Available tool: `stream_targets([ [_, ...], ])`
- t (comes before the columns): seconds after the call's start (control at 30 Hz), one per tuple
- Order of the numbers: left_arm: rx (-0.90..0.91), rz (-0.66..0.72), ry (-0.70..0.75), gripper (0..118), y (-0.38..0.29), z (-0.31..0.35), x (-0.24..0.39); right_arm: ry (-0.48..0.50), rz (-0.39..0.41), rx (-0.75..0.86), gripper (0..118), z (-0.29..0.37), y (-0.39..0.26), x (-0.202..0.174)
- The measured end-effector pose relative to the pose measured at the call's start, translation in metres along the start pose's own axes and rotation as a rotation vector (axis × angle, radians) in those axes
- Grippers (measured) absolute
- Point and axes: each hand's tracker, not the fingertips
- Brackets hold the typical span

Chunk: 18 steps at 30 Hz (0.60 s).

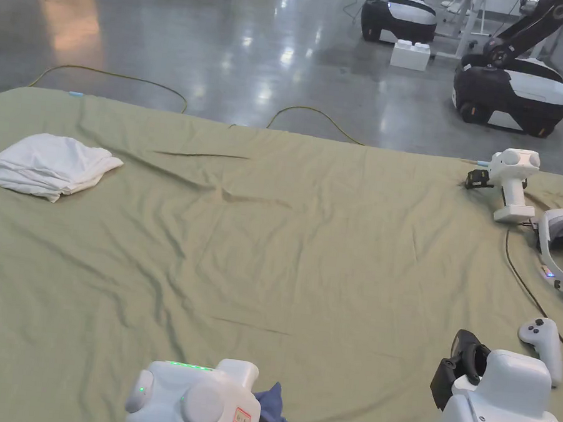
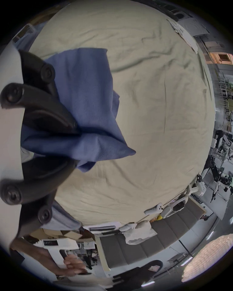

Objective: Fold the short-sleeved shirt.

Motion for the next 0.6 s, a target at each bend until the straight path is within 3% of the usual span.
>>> stream_targets([
  [0.07,0.009,0.023,-0.076,54,-0.001,0.015,-0.003,-0.001,0.005,-0.002,0,0.001,0.0,0.001],
  [0.27,0.141,0.113,-0.2,57,0.004,0.071,-0.023,0.002,0.001,-0.007,0,0.002,-0.001,0.001],
  [0.33,0.165,0.111,-0.178,51,0.004,0.073,-0.029,0.006,0.0,-0.01,0,0.003,-0.002,0.0],
  [0.4,0.13,0.092,-0.098,18,0.006,0.058,-0.031,0.009,0.001,-0.012,0,0.003,-0.002,-0.001],
  [0.43,0.104,0.095,-0.089,13,0.005,0.046,-0.032,0.011,0.003,-0.012,0,0.003,-0.002,-0.001],
  [0.6,-0.082,0.106,-0.227,12,-0.01,-0.018,-0.028,0.01,0.011,-0.015,0,0.004,-0.003,-0.002],
])
